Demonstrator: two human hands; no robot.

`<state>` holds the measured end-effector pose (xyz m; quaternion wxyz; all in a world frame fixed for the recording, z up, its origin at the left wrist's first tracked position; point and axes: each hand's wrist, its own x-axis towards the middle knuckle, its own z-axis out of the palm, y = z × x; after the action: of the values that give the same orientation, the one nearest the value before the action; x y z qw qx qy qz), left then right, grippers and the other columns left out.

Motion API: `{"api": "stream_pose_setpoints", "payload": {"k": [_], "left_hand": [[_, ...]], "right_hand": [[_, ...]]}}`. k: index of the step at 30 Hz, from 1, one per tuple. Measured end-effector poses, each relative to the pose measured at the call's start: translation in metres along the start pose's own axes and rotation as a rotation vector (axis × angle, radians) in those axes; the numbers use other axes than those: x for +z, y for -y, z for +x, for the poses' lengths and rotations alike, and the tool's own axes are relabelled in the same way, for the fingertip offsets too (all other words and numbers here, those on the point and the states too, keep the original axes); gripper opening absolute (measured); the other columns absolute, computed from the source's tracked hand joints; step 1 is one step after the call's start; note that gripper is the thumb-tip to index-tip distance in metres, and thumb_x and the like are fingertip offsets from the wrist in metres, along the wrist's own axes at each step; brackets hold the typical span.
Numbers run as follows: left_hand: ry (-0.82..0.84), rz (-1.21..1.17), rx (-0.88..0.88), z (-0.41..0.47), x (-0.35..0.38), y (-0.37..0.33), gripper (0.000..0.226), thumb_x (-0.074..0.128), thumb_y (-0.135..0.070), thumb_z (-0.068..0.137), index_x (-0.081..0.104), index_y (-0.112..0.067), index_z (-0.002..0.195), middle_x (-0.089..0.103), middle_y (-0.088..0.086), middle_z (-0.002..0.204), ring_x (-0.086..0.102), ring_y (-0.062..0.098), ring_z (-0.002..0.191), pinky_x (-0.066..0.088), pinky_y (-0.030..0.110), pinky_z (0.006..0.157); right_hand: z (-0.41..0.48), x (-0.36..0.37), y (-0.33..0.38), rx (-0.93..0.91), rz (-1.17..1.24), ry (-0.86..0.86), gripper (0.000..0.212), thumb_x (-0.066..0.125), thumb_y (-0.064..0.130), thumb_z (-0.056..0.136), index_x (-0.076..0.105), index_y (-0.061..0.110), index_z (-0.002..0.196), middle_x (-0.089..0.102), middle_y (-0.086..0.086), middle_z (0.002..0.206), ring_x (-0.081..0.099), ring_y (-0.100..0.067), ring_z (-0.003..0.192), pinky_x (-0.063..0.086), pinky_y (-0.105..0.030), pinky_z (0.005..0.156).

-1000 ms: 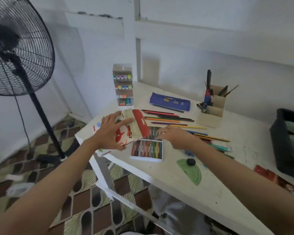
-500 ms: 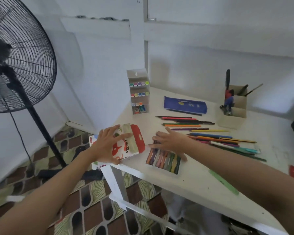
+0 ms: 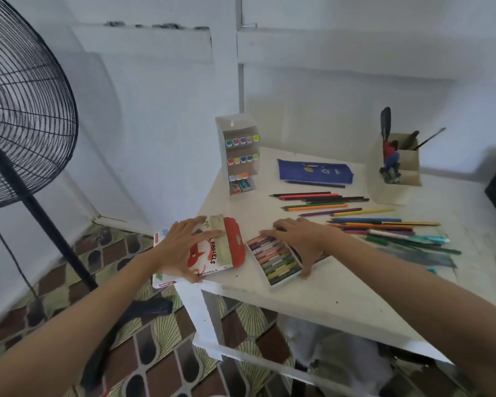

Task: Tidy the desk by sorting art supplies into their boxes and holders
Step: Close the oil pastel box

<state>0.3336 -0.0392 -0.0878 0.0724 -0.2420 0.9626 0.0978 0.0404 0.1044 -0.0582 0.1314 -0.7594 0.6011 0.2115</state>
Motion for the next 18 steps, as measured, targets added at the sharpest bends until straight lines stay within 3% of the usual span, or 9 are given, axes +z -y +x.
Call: {"api": "stream_pose_setpoints", "payload": {"k": [5, 10, 14, 18], "left_hand": [[0.007, -0.029, 0.028, 0.005, 0.000, 0.002, 0.109, 0.075, -0.061, 0.058, -0.008, -0.071, 0.127, -0.001, -0.001, 0.156, -0.001, 0.020, 0.140, 0.004, 0.049, 0.114], [0.016, -0.041, 0.110, 0.010, 0.003, -0.006, 0.106, 0.075, -0.061, 0.056, 0.001, -0.068, 0.132, -0.001, -0.003, 0.156, -0.001, 0.017, 0.141, 0.001, 0.046, 0.114], [0.026, -0.049, 0.184, 0.019, -0.001, -0.024, 0.106, 0.078, -0.056, 0.056, 0.008, -0.062, 0.136, -0.001, -0.004, 0.156, -0.002, 0.015, 0.139, 0.004, 0.041, 0.111], [0.142, 0.002, 0.246, 0.028, 0.003, -0.038, 0.108, 0.076, -0.058, 0.059, -0.005, -0.070, 0.128, -0.004, -0.005, 0.156, -0.004, 0.015, 0.139, -0.001, 0.046, 0.114]], "right_hand": [[-0.014, 0.003, -0.007, 0.062, 0.157, -0.075, 0.127, 0.082, 0.051, 0.059, -0.007, 0.033, 0.147, 0.009, -0.005, 0.153, 0.012, -0.026, 0.140, 0.018, -0.045, 0.116], [-0.019, 0.004, -0.006, 0.046, 0.210, -0.107, 0.123, 0.081, 0.052, 0.060, -0.004, 0.034, 0.147, 0.011, -0.002, 0.152, 0.014, -0.023, 0.139, 0.015, -0.037, 0.114], [-0.013, 0.003, 0.001, 0.008, 0.196, -0.089, 0.121, 0.083, 0.049, 0.060, 0.001, 0.031, 0.148, 0.014, -0.005, 0.151, 0.016, -0.023, 0.137, 0.016, -0.039, 0.114], [-0.005, 0.008, 0.008, 0.045, 0.210, -0.091, 0.122, 0.080, 0.056, 0.059, 0.004, 0.026, 0.149, 0.015, -0.004, 0.154, 0.017, -0.024, 0.140, 0.018, -0.046, 0.115]]}}
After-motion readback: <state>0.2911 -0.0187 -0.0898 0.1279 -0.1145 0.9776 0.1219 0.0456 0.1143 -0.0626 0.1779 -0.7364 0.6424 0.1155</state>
